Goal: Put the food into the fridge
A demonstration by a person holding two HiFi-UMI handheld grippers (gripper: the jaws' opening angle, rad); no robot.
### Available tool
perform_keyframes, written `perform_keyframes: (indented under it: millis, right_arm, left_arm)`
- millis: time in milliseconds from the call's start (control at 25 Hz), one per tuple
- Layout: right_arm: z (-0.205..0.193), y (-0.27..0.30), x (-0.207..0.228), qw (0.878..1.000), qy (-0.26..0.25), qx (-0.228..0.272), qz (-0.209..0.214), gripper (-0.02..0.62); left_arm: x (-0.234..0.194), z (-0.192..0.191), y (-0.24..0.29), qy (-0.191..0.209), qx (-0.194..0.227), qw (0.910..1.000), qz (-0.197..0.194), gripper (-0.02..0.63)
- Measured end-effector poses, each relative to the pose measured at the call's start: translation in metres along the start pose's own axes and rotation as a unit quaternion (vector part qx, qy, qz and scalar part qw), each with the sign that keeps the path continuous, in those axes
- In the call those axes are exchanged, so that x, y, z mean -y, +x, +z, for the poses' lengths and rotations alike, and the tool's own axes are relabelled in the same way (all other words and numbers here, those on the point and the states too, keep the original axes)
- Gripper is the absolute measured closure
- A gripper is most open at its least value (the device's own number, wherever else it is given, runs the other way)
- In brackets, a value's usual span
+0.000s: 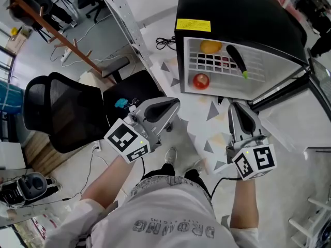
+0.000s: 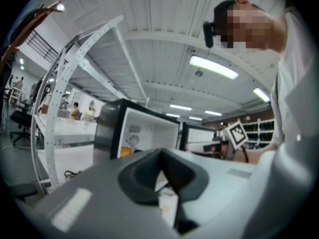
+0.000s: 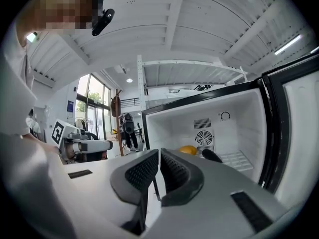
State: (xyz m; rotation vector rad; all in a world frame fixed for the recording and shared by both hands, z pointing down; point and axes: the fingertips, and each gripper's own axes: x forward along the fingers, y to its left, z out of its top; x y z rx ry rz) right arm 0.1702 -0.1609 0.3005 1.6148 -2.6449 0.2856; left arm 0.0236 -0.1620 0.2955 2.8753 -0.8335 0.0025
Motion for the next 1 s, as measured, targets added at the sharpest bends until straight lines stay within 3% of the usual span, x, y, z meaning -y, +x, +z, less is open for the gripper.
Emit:
perform_keyframes:
  millis: [1000]
  right_arm:
    - [-0.003,-0.013,0.005,1.000,-0.003,-0.020,0.004,0.592]
  left_arm:
    - [0.018,0.005,0.014,0.007,0.010,0.9999,-0.001,0.600]
